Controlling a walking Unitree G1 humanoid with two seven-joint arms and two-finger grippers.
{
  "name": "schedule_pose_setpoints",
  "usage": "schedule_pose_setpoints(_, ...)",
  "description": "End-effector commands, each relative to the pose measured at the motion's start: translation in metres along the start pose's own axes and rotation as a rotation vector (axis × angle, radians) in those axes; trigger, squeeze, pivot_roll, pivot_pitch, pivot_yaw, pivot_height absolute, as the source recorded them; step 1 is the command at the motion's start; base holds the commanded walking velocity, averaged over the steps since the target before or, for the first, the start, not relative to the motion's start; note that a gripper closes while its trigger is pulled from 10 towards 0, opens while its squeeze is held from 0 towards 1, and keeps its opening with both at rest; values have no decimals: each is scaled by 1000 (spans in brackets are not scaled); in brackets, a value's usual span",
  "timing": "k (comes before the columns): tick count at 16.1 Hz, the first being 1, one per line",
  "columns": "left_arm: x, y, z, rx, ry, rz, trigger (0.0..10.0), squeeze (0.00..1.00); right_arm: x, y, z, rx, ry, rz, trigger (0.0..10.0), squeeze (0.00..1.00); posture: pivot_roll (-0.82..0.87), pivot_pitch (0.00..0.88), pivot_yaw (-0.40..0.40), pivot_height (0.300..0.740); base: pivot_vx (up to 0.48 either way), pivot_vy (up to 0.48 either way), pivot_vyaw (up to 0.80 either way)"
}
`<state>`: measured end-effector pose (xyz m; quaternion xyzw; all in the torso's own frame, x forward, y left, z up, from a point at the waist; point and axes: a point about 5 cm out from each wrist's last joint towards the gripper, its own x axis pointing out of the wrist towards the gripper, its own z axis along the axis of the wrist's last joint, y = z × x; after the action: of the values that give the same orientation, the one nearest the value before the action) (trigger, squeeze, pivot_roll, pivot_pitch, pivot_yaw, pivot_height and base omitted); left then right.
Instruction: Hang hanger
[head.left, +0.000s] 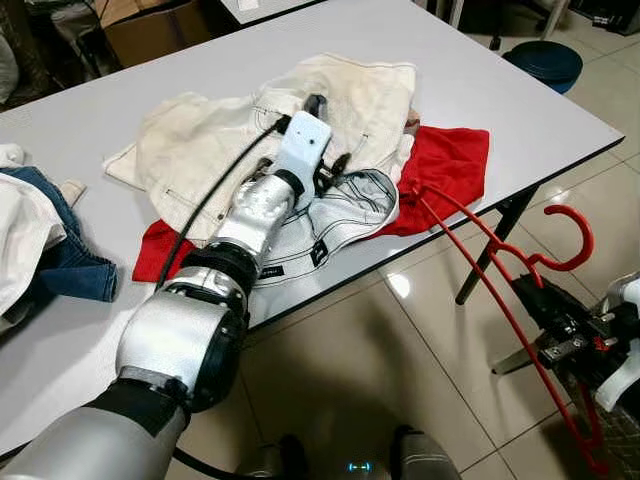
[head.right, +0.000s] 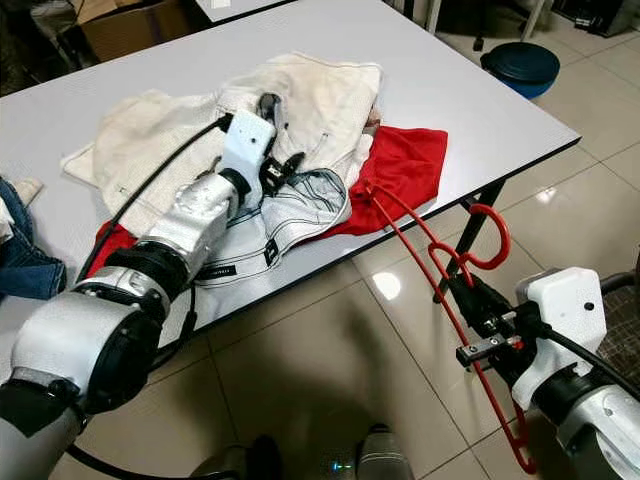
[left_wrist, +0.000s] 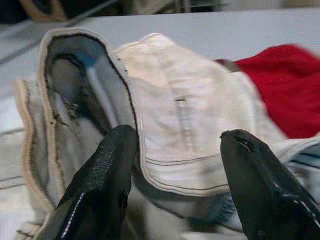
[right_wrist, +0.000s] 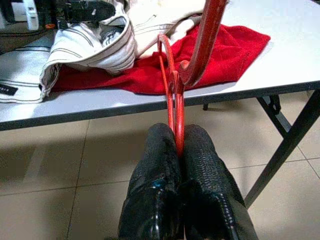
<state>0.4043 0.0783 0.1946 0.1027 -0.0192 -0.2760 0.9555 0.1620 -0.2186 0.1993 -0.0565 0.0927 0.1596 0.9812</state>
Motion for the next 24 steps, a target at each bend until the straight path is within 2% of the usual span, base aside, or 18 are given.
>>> schedule_pose_setpoints(1, -7, 9, -8, -51, 10, -20, 10000, 1000, -2, 6, 3, -11, -14, 28, 10000, 0, -415, 175, 148, 740, 0, 0, 0)
schedule_pose_setpoints(2, -10, 17, -5, -24, -7, 4, 10000, 1000, -3, 6, 3, -10, -13, 30, 10000, 0, -411, 171, 145, 740, 0, 0, 0)
schedule_pose_setpoints(4, -12, 24, 9, -136, -142, -3, 10000, 1000, -1, 7, 3, -9, -12, 43, 10000, 0, -405, 166, 141, 740, 0, 0, 0)
schedule_pose_setpoints(5, -13, 25, 10, -136, -148, -6, 10000, 1000, 0, 8, 3, -9, -13, 48, 10000, 0, -405, 166, 141, 740, 0, 0, 0)
schedule_pose_setpoints(6, -13, 27, 6, -107, -113, 36, 10000, 969, 0, 8, 3, -10, -13, 50, 10000, 0, -405, 164, 141, 740, 0, 0, 0)
schedule_pose_setpoints(7, -14, 31, 4, -72, -93, 95, 10000, 0, 1, 8, 3, -11, -12, 52, 10000, 0, -405, 164, 141, 740, 0, 0, 0)
schedule_pose_setpoints(8, -15, 34, 4, -39, -89, 141, 10000, 0, 0, 8, 3, -10, -12, 53, 10000, 0, -407, 163, 144, 740, 0, 0, 0)
schedule_pose_setpoints(9, -16, 34, 4, -46, -99, 151, 10000, 0, 0, 9, 3, -9, -11, 54, 10000, 0, -407, 163, 144, 740, 0, 0, 0)
schedule_pose_setpoints(12, -18, 34, 10, -308, -263, 79, 10000, 0, -1, 10, 2, -8, -7, 54, 10000, 0, -410, 168, 148, 740, 0, 0, 0)
schedule_pose_setpoints(13, -21, 35, 13, -474, -360, 5, 10000, 0, -2, 10, 1, -8, -4, 55, 10000, 0, -413, 172, 150, 740, 0, 0, 0)
schedule_pose_setpoints(14, -22, 34, 9, -490, -335, -42, 10000, 0, -2, 10, 1, -8, -1, 56, 10000, 0, -413, 172, 150, 740, 0, 0, 0)
schedule_pose_setpoints(15, -22, 29, 2, -416, -266, -97, 10000, 0, -2, 10, 1, -9, 1, 57, 10000, 0, -414, 174, 149, 740, 0, 0, 0)
schedule_pose_setpoints(16, -23, 31, 2, -360, -261, -54, 10000, 0, -2, 10, 1, -9, 1, 58, 10000, 0, -411, 175, 148, 740, 0, 0, 0)
schedule_pose_setpoints(17, -23, 37, 3, -299, -245, 35, 10000, 0, -2, 10, 1, -9, 1, 59, 10000, 0, -410, 175, 145, 740, 0, 0, 0)
schedule_pose_setpoints(18, -24, 40, 1, -211, -199, 108, 10000, 0, -2, 10, 1, -10, 0, 60, 10000, 0, -410, 175, 145, 740, 0, 0, 0)
schedule_pose_setpoints(19, -23, 40, -4, -77, -116, 160, 10000, 0, -1, 10, 2, -13, -1, 64, 10000, 0, -408, 175, 140, 740, 0, 0, 0)
schedule_pose_setpoints(21, -21, 36, -9, -14, -54, 178, 10000, 0, 1, 9, 2, -15, -3, 67, 10000, 0, -408, 178, 140, 740, 0, 0, 0)
schedule_pose_setpoints(24, -15, 23, -13, 16, -30, 180, 10000, 0, 1, 9, 3, -18, -3, 67, 10000, 0, -413, 182, 141, 740, 0, 0, 0)
